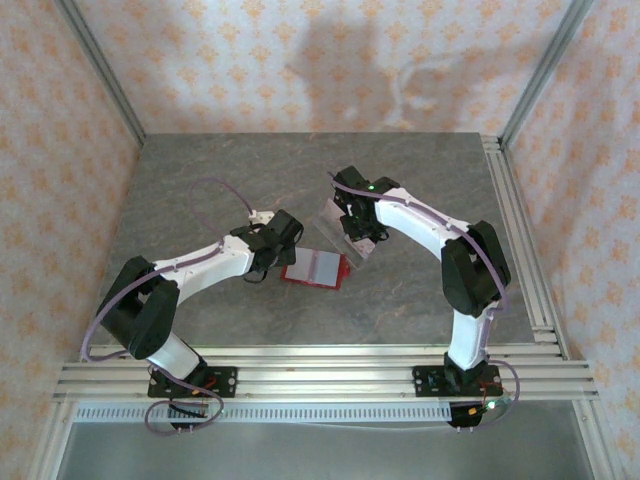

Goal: Put the credit cards into the card holder

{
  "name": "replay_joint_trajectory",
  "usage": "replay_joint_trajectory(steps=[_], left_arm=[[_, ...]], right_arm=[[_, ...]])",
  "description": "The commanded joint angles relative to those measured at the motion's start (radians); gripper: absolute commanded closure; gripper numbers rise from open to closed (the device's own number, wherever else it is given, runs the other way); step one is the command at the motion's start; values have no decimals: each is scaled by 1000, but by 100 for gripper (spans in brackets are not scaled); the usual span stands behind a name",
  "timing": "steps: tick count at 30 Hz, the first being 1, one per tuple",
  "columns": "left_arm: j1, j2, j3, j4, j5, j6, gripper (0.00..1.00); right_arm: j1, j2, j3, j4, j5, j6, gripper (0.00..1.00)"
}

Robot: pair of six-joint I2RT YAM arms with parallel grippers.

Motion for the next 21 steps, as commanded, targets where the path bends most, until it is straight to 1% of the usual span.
replay_joint_trajectory(steps=[1,7,11,18,21], left_arm=[[-8,-27,-16,-23,-38,-12,0],[-7,-28,-20,-19,-41,-13,0],[-8,-27,-21,-19,-42,-13,0],[-8,-27,-21,-19,-44,-13,0],[-8,-29,-20,-20,-45,-15,0]], right_arm=[[-6,22,27,-36,22,-19,71],[-7,37,24,-40,-19,-20,73],[-6,29,16,-38,-29,-21,79],[-7,20,22,-44,-52,-20,95],[-7,22,20,-46,-64,-20,94]])
